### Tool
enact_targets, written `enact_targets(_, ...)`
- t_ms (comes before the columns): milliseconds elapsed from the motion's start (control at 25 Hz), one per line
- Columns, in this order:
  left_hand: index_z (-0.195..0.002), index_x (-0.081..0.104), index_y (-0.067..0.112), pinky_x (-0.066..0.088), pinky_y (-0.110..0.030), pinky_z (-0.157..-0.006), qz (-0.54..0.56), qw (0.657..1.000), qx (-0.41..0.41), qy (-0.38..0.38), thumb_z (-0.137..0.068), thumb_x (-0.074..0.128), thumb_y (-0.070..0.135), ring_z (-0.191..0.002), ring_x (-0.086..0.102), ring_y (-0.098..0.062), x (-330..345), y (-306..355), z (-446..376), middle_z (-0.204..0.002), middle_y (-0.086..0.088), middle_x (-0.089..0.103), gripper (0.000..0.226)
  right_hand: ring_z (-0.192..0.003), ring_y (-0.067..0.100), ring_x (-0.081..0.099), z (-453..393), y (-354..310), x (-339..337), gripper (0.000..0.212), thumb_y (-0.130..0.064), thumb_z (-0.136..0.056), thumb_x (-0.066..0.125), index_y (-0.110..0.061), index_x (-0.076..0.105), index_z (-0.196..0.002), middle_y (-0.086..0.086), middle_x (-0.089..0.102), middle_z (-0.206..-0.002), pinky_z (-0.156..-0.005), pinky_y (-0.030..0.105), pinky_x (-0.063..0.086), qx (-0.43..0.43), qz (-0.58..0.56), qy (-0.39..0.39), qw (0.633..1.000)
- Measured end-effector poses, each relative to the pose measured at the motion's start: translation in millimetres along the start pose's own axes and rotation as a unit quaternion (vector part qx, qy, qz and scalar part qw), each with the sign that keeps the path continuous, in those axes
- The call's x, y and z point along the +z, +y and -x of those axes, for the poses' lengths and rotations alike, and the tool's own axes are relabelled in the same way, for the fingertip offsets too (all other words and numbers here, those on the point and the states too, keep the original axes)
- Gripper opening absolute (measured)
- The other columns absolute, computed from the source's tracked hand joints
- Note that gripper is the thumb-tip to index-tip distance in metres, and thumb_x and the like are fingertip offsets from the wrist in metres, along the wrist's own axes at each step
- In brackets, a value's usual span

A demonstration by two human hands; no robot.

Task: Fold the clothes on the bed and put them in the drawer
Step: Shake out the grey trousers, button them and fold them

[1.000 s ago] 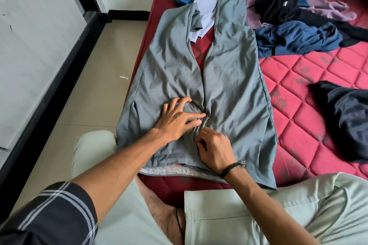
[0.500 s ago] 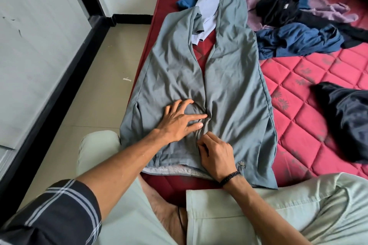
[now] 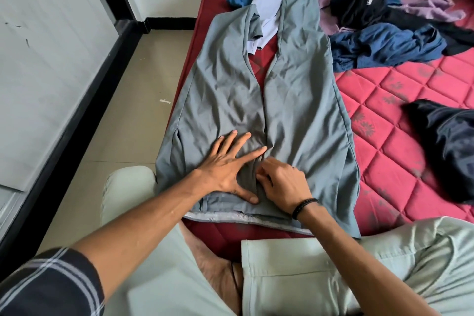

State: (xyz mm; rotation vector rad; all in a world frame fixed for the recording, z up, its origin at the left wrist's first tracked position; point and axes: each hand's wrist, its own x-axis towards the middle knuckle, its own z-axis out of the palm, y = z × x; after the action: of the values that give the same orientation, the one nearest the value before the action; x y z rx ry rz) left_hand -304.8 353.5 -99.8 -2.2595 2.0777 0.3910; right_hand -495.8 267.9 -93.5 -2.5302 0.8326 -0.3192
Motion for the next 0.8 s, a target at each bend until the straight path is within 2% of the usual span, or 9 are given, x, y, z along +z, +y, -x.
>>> enact_targets(120,-0.156,-0.013,0.052,-0.009,-0.057,-0.125,-0.019,0.999,-0.004,-0.033,-0.038,0.039,0.110,-0.154,-0.027,-0.033,-3,1,-3,-0.168,0.001,-0.027,0.142,-0.087,0.035,0.066,-21,-6,2,0.010,-0.034,-0.098,0.057,-0.023,0.058,-0.096,-0.001,0.062,-0.099,-0.063,0.042,0.048,0.094,-0.003,0.088,0.992)
enact_targets(200,-0.155,-0.012,0.056,-0.009,-0.055,-0.125,-0.012,0.998,-0.009,-0.053,-0.041,0.036,0.111,-0.154,-0.024,-0.030,-5,-1,-3,-0.168,0.004,-0.025,0.135,-0.088,0.036,0.067,-20,-9,6,0.012,-0.035,-0.097,0.058,-0.023,0.059,-0.097,-0.001,0.062,-0.099,-0.063,0.041,0.047,0.122,0.008,0.099,0.988)
enact_targets(280,-0.151,0.004,0.067,0.003,-0.054,-0.125,0.036,0.999,-0.021,-0.030,-0.061,0.026,0.106,-0.156,-0.007,-0.028,-13,-6,-10,-0.170,0.009,-0.006,0.100,-0.090,0.036,0.066,-17,-11,2,0.010,-0.033,-0.093,0.061,-0.025,0.061,-0.099,-0.001,0.061,-0.100,-0.065,0.041,0.047,0.119,-0.001,0.075,0.990)
enact_targets(360,-0.136,0.038,0.073,0.020,-0.051,-0.116,0.103,0.993,-0.055,0.029,-0.081,0.019,0.090,-0.148,0.019,-0.025,-19,-10,-25,-0.160,0.013,0.025,0.060,-0.092,0.038,0.066,-18,-14,-1,0.013,-0.032,-0.090,0.061,-0.027,0.063,-0.102,0.000,0.062,-0.102,-0.068,0.042,0.050,0.118,0.011,0.049,0.992)
enact_targets(440,-0.118,0.062,0.066,0.028,-0.047,-0.105,0.151,0.979,-0.107,0.079,-0.087,0.044,0.079,-0.133,0.034,-0.023,-20,-6,-43,-0.139,0.014,0.043,0.037,-0.088,0.040,0.067,-26,-16,-2,0.013,-0.028,-0.091,0.058,-0.026,0.064,-0.102,0.000,0.062,-0.101,-0.067,0.044,0.051,0.122,0.049,0.047,0.990)
enact_targets(480,-0.109,0.068,0.063,0.028,-0.044,-0.101,0.160,0.973,-0.134,0.095,-0.085,0.058,0.074,-0.128,0.036,-0.022,-18,-1,-48,-0.129,0.015,0.046,0.029,-0.084,0.040,0.066,-26,-17,-1,0.012,-0.025,-0.090,0.056,-0.024,0.064,-0.099,0.000,0.062,-0.098,-0.064,0.044,0.051,0.105,0.047,0.058,0.992)
enact_targets(560,-0.100,0.071,0.059,0.025,-0.041,-0.096,0.155,0.967,-0.160,0.120,-0.077,0.071,0.069,-0.121,0.036,-0.018,-10,7,-55,-0.116,0.017,0.042,0.025,-0.078,0.034,0.064,-15,-17,3,0.006,-0.019,-0.086,0.058,-0.021,0.063,-0.089,-0.001,0.061,-0.090,-0.057,0.041,0.048,0.042,0.014,0.068,0.997)
enact_targets(680,-0.095,0.073,0.054,0.022,-0.039,-0.091,0.161,0.960,-0.162,0.164,-0.073,0.074,0.068,-0.116,0.036,-0.015,-6,9,-55,-0.112,0.017,0.041,0.026,-0.073,0.022,0.062,14,-12,1,0.005,-0.020,-0.079,0.059,-0.022,0.064,-0.080,-0.005,0.062,-0.080,-0.060,0.038,0.049,-0.029,-0.043,-0.008,0.999)
enact_targets(800,-0.096,0.073,0.053,0.023,-0.038,-0.090,0.156,0.959,-0.158,0.178,-0.074,0.073,0.068,-0.115,0.037,-0.014,-1,9,-53,-0.113,0.016,0.041,0.027,-0.067,0.003,0.062,18,-3,-17,0.012,-0.016,-0.081,0.065,-0.025,0.072,-0.078,-0.009,0.070,-0.075,-0.067,0.026,0.051,0.012,-0.127,-0.174,0.977)
